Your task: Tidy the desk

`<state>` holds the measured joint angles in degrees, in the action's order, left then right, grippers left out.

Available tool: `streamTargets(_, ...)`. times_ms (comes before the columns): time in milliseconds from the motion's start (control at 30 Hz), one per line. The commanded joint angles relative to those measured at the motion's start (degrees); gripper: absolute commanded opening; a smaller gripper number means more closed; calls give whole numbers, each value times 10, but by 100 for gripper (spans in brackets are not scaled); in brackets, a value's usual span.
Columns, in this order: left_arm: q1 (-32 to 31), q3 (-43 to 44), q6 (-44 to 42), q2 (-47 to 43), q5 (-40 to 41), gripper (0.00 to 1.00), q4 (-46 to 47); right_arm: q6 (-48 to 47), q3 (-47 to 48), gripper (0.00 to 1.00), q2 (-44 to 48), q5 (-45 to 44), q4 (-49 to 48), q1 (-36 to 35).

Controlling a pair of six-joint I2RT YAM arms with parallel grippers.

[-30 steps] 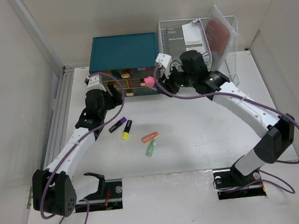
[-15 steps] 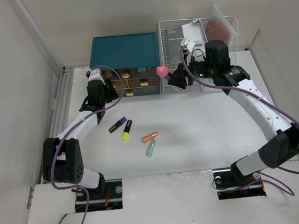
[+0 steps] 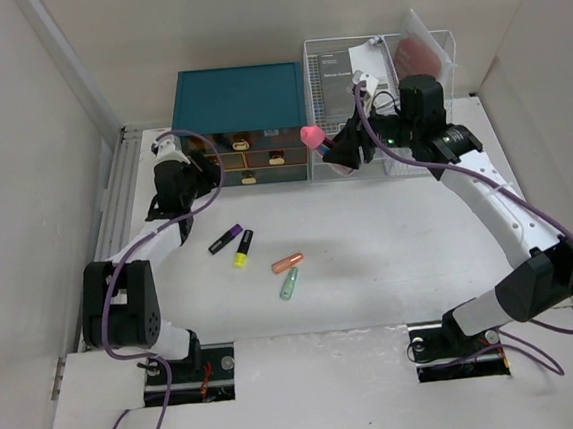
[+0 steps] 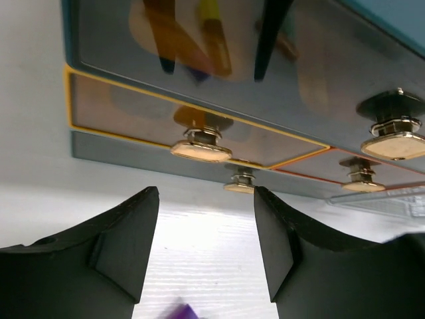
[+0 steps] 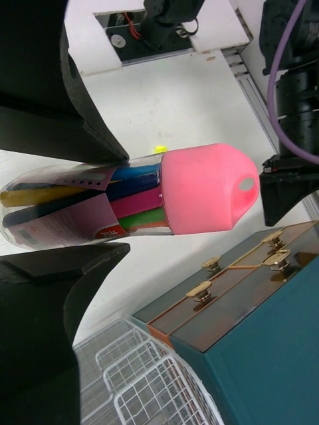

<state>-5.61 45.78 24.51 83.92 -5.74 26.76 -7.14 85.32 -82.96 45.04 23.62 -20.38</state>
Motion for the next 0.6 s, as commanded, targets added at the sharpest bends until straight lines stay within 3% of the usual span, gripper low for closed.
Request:
streamTargets(0, 2, -6, 46, 3, -45, 56, 66, 16, -2, 0, 13, 35, -47, 5)
streamTargets(567, 2, -41, 98, 31, -31, 61, 135, 26, -13, 0, 13, 62, -59, 21)
